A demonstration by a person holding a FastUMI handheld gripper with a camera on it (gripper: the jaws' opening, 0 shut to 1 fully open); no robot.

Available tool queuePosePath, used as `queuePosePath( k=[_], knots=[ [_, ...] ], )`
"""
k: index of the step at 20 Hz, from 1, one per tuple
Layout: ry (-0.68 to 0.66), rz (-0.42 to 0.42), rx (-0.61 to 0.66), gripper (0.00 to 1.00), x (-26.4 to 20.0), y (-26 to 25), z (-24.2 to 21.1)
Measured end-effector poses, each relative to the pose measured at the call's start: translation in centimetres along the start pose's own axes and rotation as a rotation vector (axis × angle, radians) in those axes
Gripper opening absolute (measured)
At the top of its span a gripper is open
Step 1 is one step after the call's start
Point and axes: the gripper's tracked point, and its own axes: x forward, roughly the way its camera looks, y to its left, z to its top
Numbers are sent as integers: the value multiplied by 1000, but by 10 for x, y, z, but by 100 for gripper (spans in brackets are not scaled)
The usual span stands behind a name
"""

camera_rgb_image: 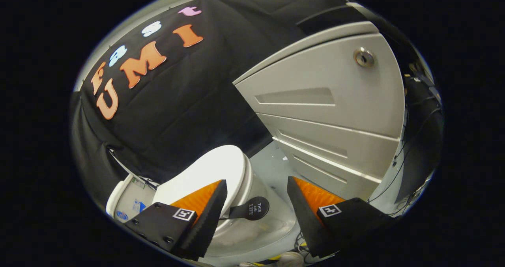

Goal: Open the toilet lid.

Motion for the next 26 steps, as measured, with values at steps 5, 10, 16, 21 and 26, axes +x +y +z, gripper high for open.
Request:
queuePosePath(
  k=[5, 10, 16, 21, 26],
  knots=[
    [49, 30, 161, 88, 4, -8, -20],
    [116, 57, 207, 74, 9, -2, -44],
    [115, 60, 241, 39, 12, 7, -42],
    [116, 70, 324, 10, 4, 16, -30],
    [75, 112, 261, 8, -8, 47, 4]
  ],
)
